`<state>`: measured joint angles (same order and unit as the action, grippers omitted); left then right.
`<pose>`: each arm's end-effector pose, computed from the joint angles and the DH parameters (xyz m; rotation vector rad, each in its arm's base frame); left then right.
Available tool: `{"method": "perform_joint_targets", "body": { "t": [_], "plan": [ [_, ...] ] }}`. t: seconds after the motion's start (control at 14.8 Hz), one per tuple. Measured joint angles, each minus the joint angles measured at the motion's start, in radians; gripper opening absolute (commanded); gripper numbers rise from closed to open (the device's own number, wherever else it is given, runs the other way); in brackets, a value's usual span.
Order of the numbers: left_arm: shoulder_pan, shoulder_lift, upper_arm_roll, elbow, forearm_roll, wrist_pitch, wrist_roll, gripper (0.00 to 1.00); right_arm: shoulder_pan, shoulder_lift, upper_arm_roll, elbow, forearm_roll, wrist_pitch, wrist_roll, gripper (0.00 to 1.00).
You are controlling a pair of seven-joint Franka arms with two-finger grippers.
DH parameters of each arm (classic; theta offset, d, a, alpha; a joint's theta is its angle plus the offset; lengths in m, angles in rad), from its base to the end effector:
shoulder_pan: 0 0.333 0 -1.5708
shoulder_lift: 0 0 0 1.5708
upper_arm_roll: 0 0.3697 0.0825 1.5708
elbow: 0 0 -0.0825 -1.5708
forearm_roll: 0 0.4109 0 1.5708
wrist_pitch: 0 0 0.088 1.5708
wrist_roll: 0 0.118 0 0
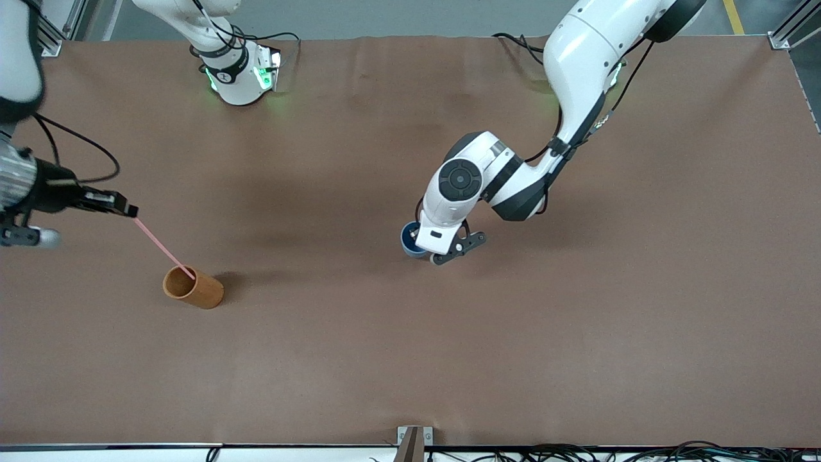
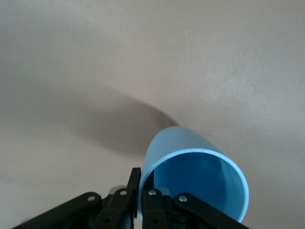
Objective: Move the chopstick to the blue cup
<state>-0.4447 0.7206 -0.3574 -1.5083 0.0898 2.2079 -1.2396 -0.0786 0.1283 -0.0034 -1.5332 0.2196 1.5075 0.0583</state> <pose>0.5730 -0.5135 0.2760 2.9488 0.7057 -0.1876 0.6151 -0.0235 0.6069 -2.9048 0.2085 0.2209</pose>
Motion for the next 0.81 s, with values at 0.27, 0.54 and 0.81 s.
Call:
{"method": "perform_joint_targets", "body": {
  "t": [0.27,0.54,0.81],
  "plan": [
    [-0.002,0.010,0.001,0.004,0.049,0.009,-0.001,0.91,0.002,-0.006,0.037,0.146,0.001,-0.158,0.098,0.03],
    [0.000,0.003,0.002,0.018,0.112,-0.016,0.001,1.00,0.008,0.001,0.202,0.157,0.001,-0.138,0.301,0.02],
    [0.078,-0.140,-0.017,0.062,0.136,-0.224,0.162,1.00,0.021,0.020,0.398,0.165,0.001,0.005,0.542,0.02]
  ]
}}
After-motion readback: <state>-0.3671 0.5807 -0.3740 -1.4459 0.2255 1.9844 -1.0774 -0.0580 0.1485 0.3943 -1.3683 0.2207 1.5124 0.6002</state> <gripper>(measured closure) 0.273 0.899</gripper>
